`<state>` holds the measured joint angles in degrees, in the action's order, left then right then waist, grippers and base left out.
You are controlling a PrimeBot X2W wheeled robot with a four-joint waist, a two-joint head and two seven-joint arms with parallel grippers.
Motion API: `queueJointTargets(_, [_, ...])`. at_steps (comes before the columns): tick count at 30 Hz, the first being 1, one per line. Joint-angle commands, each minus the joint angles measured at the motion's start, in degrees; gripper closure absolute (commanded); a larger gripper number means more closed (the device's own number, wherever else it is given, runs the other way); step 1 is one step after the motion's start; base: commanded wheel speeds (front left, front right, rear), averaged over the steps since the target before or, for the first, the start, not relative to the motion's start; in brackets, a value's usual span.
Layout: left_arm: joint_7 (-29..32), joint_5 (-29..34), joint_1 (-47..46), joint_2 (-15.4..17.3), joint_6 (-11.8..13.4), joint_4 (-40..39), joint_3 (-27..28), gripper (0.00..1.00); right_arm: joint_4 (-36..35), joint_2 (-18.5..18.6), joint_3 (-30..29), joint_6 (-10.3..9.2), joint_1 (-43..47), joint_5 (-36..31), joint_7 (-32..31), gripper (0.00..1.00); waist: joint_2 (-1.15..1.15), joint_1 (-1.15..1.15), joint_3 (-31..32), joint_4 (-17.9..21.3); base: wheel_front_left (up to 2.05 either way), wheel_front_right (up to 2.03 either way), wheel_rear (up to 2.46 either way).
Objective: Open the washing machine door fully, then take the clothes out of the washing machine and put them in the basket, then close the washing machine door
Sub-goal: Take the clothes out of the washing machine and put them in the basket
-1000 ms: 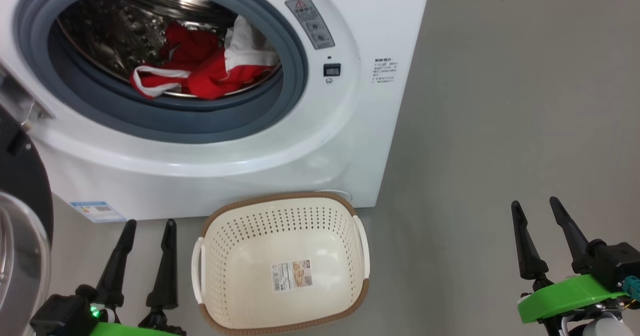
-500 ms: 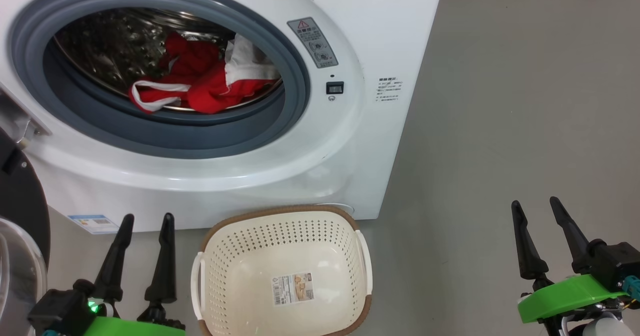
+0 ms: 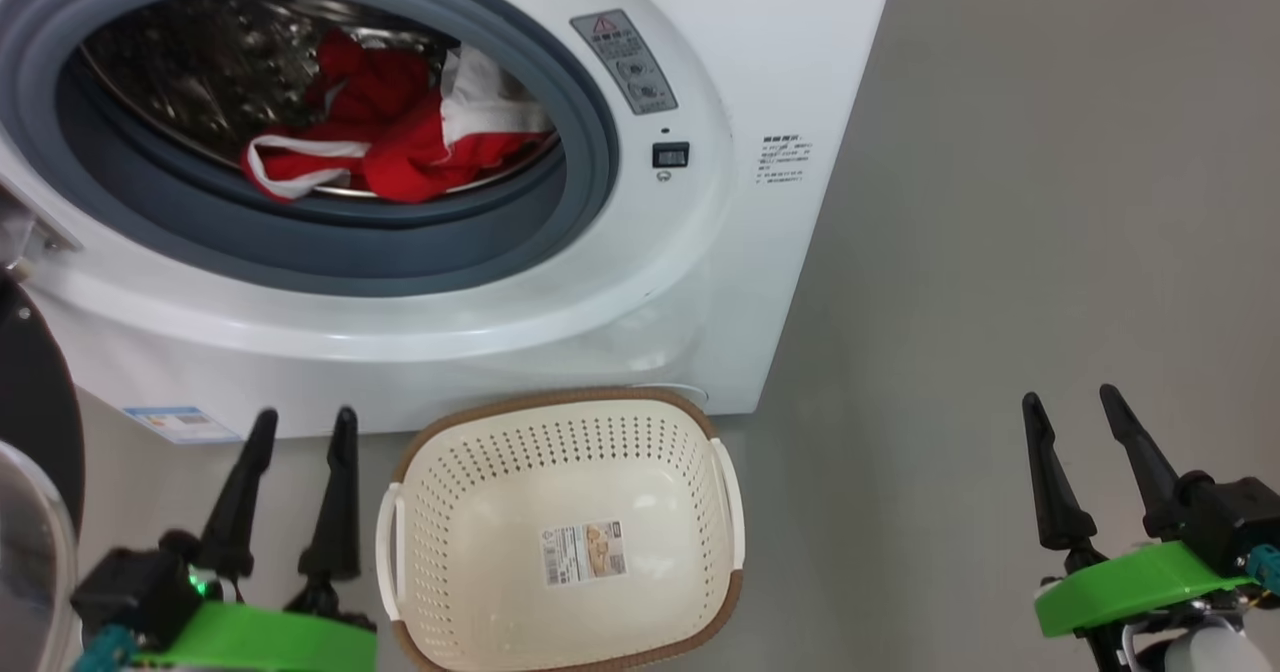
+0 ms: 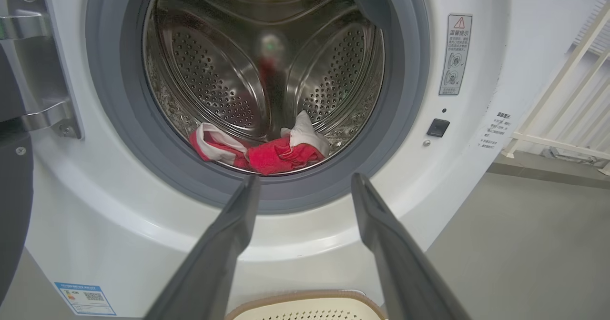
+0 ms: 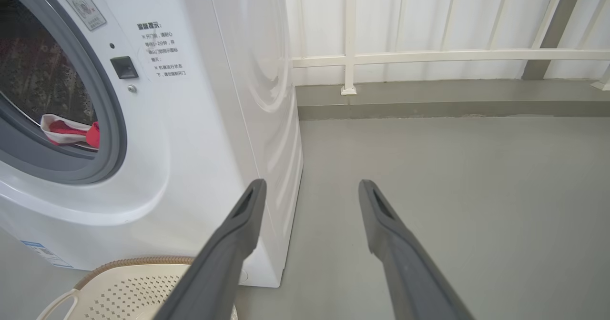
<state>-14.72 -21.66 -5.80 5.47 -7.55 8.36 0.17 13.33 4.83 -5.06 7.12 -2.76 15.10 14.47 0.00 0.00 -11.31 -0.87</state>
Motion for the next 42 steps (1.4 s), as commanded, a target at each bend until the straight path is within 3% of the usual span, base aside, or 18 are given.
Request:
queueJointTargets(1, [-0.3,0.6,-2.9,0.9,0.1,-0.7,2.0,0.0,-1.6,0.3,1.1,0.36,-2.3,0.5,0.5,0.0,0.0,0.0,-1.3,0.2,0.0,0.0,0.0])
queueJointTargets(11, [-0.3,1.9,-15.0,2.2,0.1,8.0,0.0,0.0,-2.2,-0.5,1.1,0.36,-5.3,0.5,0.5,0.0,0.0,0.0,-7.8,1.5,0.0,0.0,0.0])
queueJointTargets(32, [0.1,4.5,-52.1,6.8,0.3,45.5,-4.5,0.0,-3.2,-1.9,2.1,0.36,-10.9,0.9,0.5,0.0,0.0,0.0,-18.4,5.8,0.0,0.0,0.0])
queueJointTargets(42, [0.3,5.4,-62.6,7.8,0.8,56.3,-5.8,0.0,-3.4,-1.9,3.5,0.36,-12.8,2.3,0.5,0.0,0.0,0.0,-21.1,7.4,0.0,0.0,0.0])
